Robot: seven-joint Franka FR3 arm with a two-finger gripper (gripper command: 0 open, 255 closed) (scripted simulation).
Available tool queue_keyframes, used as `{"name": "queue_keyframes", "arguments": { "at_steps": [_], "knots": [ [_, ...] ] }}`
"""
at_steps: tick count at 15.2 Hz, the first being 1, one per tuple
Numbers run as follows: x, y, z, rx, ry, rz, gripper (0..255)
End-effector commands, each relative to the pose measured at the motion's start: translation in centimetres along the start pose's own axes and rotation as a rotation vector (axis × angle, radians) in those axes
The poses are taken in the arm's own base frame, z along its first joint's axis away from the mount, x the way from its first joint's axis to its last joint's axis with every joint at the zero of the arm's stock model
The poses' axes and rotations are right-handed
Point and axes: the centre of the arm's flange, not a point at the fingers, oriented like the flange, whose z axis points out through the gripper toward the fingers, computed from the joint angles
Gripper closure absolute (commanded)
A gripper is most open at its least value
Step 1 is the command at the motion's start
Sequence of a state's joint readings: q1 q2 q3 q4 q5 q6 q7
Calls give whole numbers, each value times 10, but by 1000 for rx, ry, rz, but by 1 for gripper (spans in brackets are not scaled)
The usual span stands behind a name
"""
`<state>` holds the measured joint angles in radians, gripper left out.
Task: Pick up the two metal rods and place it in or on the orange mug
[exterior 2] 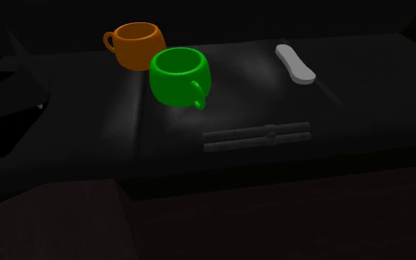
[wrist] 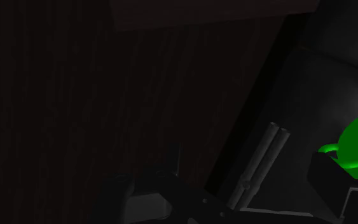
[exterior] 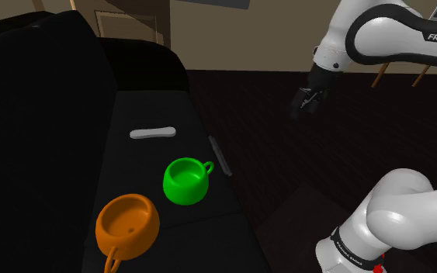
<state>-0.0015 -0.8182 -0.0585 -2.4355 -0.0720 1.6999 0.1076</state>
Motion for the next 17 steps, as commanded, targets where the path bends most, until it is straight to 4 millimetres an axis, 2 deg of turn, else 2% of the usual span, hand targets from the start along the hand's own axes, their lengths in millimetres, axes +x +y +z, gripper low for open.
{"name": "queue_keyframes", "arguments": {
  "at_steps": [1,17],
  "knots": [
    [0,0,0,0,0,0,0],
    [116,-51,165,93,-14,152,0]
  ]
}}
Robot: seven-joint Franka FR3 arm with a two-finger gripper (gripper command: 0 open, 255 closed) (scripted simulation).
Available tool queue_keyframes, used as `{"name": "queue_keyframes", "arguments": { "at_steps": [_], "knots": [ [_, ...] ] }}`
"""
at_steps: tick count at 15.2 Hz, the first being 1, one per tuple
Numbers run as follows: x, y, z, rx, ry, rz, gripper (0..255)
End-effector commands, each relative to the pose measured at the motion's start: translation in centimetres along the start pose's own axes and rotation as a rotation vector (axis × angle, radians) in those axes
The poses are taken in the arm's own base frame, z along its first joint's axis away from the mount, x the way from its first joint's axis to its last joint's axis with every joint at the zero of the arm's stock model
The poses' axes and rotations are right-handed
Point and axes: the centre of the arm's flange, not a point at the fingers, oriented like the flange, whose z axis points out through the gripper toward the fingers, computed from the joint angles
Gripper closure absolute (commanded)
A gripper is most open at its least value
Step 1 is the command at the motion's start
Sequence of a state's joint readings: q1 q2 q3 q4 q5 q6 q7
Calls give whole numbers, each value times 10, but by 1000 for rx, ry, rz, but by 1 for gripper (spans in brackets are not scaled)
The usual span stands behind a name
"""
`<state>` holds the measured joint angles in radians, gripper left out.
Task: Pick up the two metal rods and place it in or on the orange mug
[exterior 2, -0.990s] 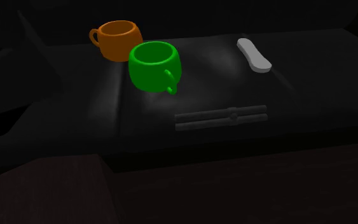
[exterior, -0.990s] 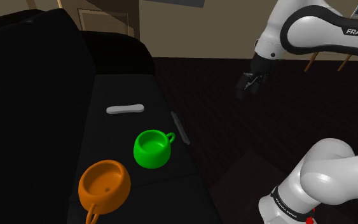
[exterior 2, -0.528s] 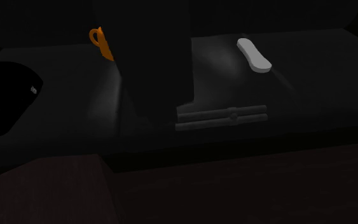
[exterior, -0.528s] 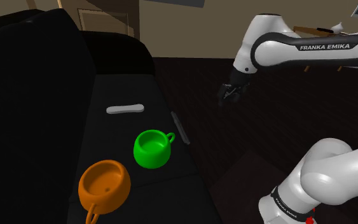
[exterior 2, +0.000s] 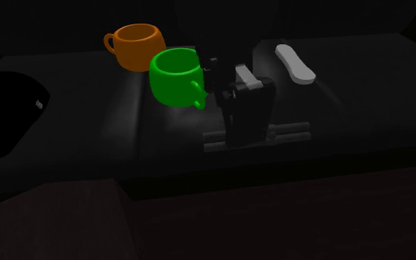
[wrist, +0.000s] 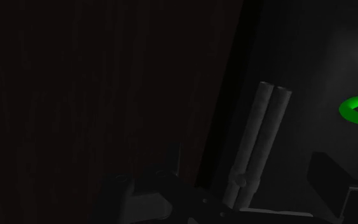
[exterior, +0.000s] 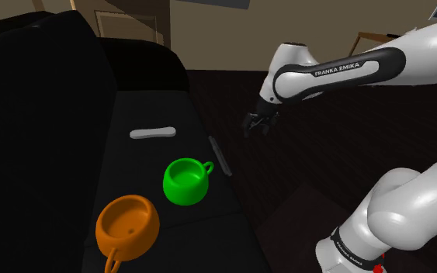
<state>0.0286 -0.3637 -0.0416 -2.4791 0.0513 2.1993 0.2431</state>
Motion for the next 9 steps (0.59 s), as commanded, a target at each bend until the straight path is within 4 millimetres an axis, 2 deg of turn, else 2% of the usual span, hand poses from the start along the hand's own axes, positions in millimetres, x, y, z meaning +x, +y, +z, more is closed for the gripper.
{"name": "queue_keyframes", "arguments": {
  "at_steps": [1,9],
  "knots": [
    [17,-8,24,12,0,20,0],
    [74,-33,106,58,-7,97,0]
  ]
}}
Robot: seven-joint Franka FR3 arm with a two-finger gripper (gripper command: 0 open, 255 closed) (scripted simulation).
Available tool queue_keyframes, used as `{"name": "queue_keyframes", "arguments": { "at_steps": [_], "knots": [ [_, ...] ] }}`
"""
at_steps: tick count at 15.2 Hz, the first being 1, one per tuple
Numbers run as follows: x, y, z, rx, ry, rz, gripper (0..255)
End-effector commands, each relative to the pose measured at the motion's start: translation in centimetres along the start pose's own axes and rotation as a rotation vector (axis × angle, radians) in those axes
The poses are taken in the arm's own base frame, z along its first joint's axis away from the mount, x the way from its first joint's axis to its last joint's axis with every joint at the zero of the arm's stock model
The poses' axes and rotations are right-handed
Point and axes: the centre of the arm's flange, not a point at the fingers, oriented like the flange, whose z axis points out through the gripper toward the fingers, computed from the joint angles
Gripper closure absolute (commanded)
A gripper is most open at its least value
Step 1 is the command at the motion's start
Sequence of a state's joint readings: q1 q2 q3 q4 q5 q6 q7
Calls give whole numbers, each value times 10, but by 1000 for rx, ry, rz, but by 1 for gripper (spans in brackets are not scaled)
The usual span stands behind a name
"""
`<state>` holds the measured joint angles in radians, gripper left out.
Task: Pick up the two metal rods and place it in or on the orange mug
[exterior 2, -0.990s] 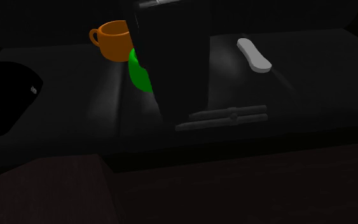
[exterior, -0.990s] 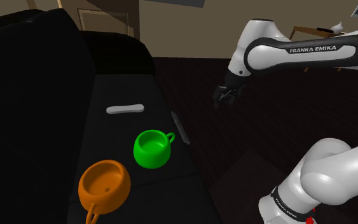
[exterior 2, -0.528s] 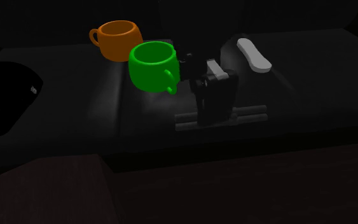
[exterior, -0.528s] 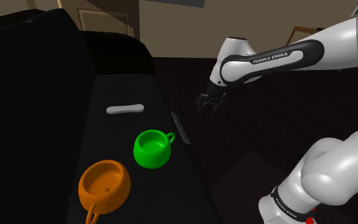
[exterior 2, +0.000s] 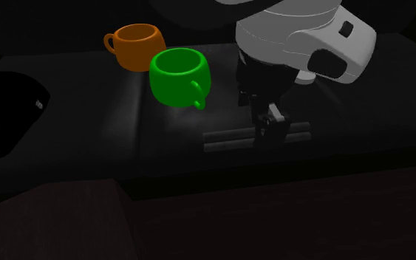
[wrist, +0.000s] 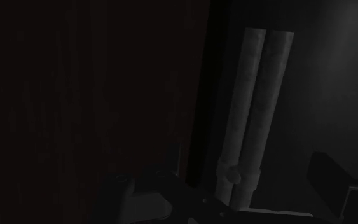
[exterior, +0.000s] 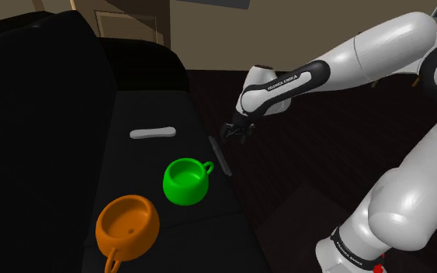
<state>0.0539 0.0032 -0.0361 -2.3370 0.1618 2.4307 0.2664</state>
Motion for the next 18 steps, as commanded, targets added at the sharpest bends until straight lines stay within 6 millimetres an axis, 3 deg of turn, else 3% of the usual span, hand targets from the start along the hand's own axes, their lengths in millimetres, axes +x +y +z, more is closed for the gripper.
{"name": "queue_keyframes", "arguments": {
  "at_steps": [1,5,12,18],
  "knots": [
    [13,-7,22,12,-1,20,0],
    [38,-18,58,32,-4,53,0],
    [37,-20,95,32,-4,53,0],
    [37,-20,98,32,-4,53,0]
  ]
}}
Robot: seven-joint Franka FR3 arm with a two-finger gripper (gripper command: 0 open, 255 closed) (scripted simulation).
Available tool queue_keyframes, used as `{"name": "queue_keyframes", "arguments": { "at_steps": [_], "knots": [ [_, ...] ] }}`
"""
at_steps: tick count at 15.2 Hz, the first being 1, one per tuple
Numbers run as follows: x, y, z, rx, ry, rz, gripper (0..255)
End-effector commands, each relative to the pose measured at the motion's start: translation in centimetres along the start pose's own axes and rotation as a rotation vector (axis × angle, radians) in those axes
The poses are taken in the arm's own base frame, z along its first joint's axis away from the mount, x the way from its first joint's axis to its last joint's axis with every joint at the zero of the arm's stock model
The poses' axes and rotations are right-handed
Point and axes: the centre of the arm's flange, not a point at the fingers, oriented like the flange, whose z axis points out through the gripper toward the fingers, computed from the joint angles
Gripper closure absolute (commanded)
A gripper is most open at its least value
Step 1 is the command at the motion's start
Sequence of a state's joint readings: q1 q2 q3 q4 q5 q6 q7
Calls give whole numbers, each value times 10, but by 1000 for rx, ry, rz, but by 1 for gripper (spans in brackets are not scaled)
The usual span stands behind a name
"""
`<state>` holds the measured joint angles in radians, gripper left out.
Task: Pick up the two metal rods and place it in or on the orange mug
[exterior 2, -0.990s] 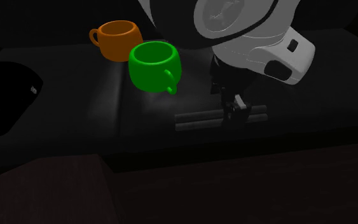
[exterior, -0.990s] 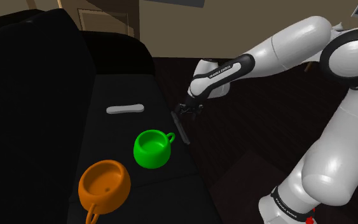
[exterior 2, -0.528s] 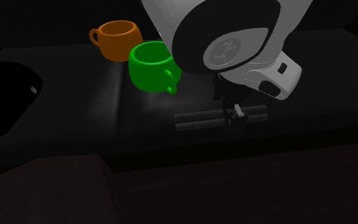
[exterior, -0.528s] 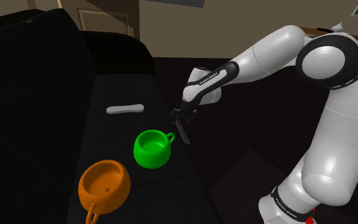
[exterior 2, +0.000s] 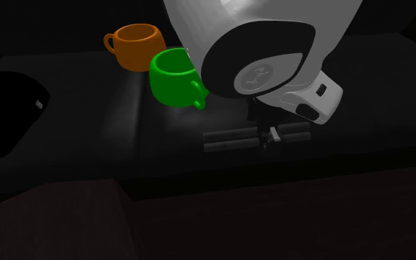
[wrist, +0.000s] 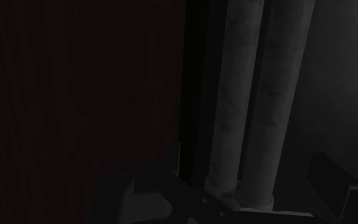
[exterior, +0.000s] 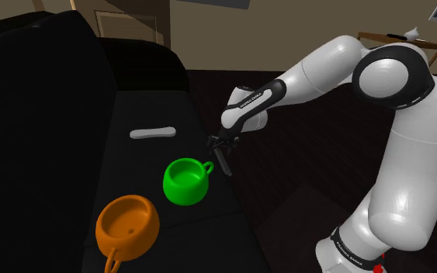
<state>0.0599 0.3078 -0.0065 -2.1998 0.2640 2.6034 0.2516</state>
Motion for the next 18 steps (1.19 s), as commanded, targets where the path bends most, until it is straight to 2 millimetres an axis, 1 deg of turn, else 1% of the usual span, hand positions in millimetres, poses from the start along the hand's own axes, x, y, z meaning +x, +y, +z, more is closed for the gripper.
{"name": "queue_keyframes", "arguments": {
  "at_steps": [1,2,3,12,18],
  "knots": [
    [0,0,0,0,0,0,0],
    [0,0,0,0,0,0,0],
    [0,0,0,0,0,0,255],
    [0,0,0,0,0,0,255],
    [1,-5,-31,0,0,0,255]
  ]
}}
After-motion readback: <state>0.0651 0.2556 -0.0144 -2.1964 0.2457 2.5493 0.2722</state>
